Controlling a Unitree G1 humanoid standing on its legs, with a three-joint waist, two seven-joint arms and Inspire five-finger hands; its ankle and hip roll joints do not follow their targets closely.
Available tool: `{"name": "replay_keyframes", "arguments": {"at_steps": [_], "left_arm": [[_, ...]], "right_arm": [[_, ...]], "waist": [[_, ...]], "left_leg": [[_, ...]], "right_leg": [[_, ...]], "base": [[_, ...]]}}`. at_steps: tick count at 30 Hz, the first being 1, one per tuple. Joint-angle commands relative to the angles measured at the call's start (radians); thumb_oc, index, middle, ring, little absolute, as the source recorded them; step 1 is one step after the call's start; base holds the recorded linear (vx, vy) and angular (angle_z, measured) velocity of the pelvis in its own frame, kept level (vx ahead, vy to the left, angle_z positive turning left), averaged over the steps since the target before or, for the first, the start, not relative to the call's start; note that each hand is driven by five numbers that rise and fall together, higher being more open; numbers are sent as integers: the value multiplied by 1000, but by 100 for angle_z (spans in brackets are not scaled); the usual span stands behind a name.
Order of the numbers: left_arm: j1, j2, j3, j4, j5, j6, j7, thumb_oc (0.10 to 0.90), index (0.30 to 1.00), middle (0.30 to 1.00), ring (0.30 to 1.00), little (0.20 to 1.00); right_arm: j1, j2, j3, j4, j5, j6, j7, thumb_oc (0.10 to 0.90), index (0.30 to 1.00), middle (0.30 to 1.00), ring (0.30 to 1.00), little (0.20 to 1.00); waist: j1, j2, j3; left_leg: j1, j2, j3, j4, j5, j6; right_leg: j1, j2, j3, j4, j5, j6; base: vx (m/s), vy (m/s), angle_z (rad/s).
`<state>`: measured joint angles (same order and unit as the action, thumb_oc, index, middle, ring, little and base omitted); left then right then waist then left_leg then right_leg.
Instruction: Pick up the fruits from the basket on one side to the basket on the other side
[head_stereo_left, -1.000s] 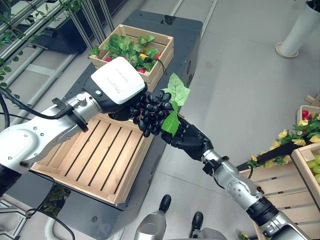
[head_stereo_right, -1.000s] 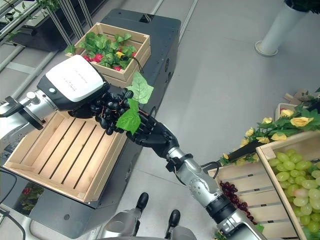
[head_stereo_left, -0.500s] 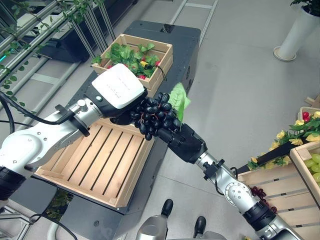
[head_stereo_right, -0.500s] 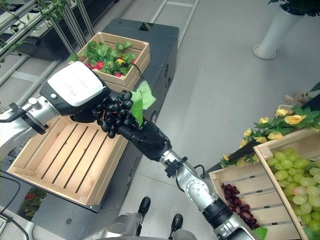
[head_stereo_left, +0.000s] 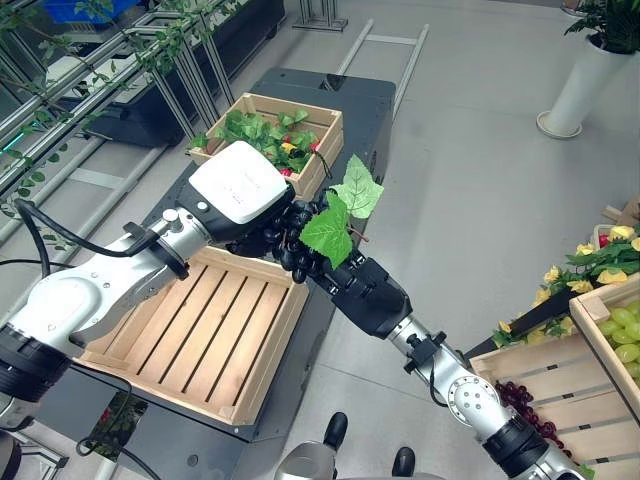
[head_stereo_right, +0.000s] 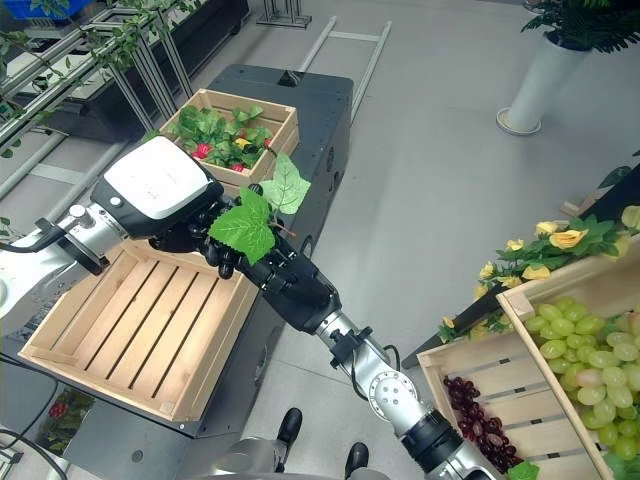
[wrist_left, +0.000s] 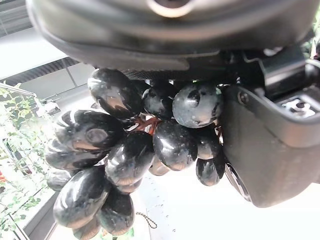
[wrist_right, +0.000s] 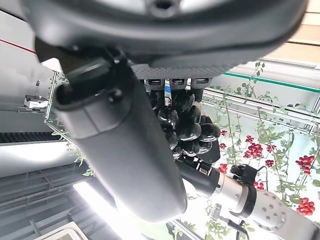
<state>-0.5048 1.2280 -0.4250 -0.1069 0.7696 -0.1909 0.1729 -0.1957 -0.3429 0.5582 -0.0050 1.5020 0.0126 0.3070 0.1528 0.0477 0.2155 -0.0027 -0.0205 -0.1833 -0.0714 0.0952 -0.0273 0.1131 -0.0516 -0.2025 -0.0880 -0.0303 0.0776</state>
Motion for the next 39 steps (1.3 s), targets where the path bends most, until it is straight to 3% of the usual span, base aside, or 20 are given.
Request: {"name": "replay_keyframes", "arguments": {"at_steps": [1,14,15,16,17,18,26,39], "left_arm": [[25,-47,89,77,-55,33,88,400,300,300,300,300],[58,-163,33,-25,97,56,73,400,300,300,300,300],[67,-171,25,-37,135,62,82,400,300,300,300,300],[78,-179,23,-42,153,62,86,400,300,300,300,300],[83,-185,19,-51,166,69,83,400,300,300,300,300],[87,-194,14,-57,181,72,79,400,300,300,300,300],[116,-220,-5,-66,193,99,94,400,300,300,300,300],[174,-250,49,-75,196,133,171,400,300,300,300,300]], "right_arm": [[20,85,-18,-172,44,-82,70,800,900,900,900,900],[31,80,-29,-152,22,-155,-95,800,900,900,900,900],[33,80,-29,-152,14,-162,-104,769,853,853,853,853],[36,75,-27,-157,19,-165,-115,681,721,721,721,721],[35,70,-30,-157,26,-169,-127,516,474,474,474,474],[36,68,-32,-157,27,-171,-142,400,300,300,300,300],[45,56,-36,-153,45,-178,-169,400,300,300,300,300],[71,47,-66,-151,45,-156,-189,400,300,300,300,300]], "waist": [[-22,-21,-157],[-38,-24,-155],[-39,-25,-154],[-40,-26,-153],[-41,-26,-153],[-43,-26,-153],[-46,-28,-151],[-50,-33,-153]], "left_leg": [[9,-53,63,-16,-49,47],[21,-54,76,-16,-59,51],[21,-54,77,-16,-59,52],[22,-53,79,-16,-60,52],[22,-53,82,-16,-60,52],[22,-53,81,-16,-60,53],[24,-52,88,-16,-63,52],[29,-49,96,-16,-67,53]], "right_leg": [[-57,-8,-3,21,45,5],[-54,-11,4,17,49,6],[-55,-11,5,17,50,6],[-56,-11,6,18,50,7],[-57,-11,7,19,50,7],[-56,-11,7,18,51,7],[-55,-13,10,14,55,10],[-54,-14,11,13,56,11]], "base": [[0,0,0],[0,0,0],[0,0,0],[0,0,0],[0,0,0],[0,0,0],[0,0,0],[0,0,0]]}}
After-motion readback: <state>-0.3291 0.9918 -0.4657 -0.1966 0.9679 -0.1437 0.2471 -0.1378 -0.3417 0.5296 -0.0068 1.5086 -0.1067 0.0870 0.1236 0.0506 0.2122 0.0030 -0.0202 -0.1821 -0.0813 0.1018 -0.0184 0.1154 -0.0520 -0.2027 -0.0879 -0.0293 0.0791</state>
